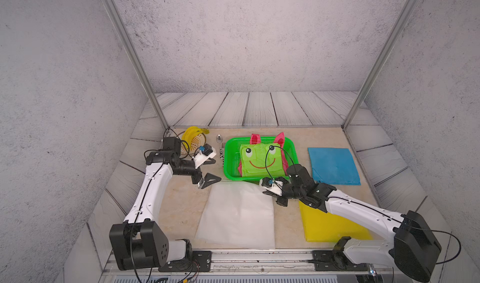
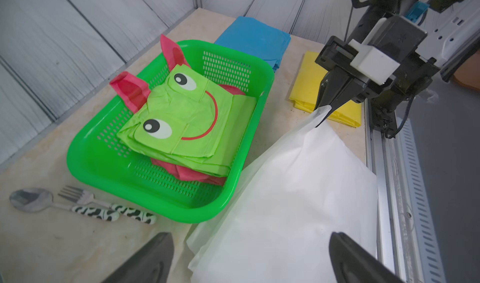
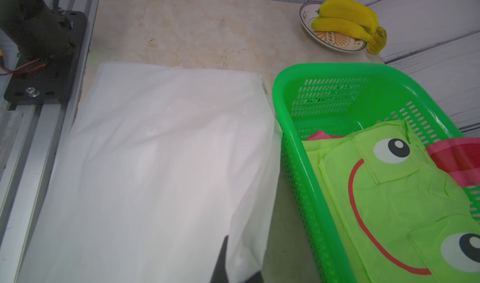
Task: Put the folded raincoat in the basket
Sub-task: Move the raincoat to the center of the board, then pick up the raincoat from the center of the board.
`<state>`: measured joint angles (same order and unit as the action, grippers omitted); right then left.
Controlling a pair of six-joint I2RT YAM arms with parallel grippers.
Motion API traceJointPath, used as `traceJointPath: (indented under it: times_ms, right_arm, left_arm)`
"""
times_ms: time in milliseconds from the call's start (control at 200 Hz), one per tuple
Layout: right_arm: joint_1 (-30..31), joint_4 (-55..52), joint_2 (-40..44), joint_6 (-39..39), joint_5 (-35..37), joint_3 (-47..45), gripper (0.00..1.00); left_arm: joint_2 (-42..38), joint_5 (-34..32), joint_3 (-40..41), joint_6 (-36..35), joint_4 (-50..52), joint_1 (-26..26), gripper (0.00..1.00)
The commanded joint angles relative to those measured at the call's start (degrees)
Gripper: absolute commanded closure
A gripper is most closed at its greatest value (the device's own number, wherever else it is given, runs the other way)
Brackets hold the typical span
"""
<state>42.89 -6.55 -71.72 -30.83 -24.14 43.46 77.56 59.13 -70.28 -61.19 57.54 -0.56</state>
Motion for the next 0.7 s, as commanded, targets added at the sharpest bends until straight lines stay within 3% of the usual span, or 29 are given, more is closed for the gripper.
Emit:
traceJointPath:
  times_ms: [0, 130, 275, 555, 696]
  right_arm:
    - [0.0, 0.2, 2.0, -7.4, -2.0, 2.4, 1.00]
    - [0.0, -1.8, 3.0, -10.5, -2.8, 4.4, 1.00]
    - [0.0, -8.2, 3.5, -11.9, -7.8, 7.0, 1.00]
    - [0.0, -10.4, 11.3, -16.9, -5.3, 1.4, 1.00]
    - [-0.1, -13.3, 13.4, -17.5, -1.1, 1.5, 1.00]
  left_arm:
    - [3.0, -1.4, -2.5, -7.6, 0.7, 3.5, 0.00]
    - [5.6, -3.8, -2.9, -19.6, 5.1, 8.6, 0.00]
    - [8.3, -5.3, -3.9, -24.2, 6.5, 14.3, 0.00]
    - [15.3, -8.2, -7.0, -26.3, 5.6, 23.9, 0.00]
    - [20.3, -8.0, -10.9, -28.2, 9.8, 27.7, 0.01]
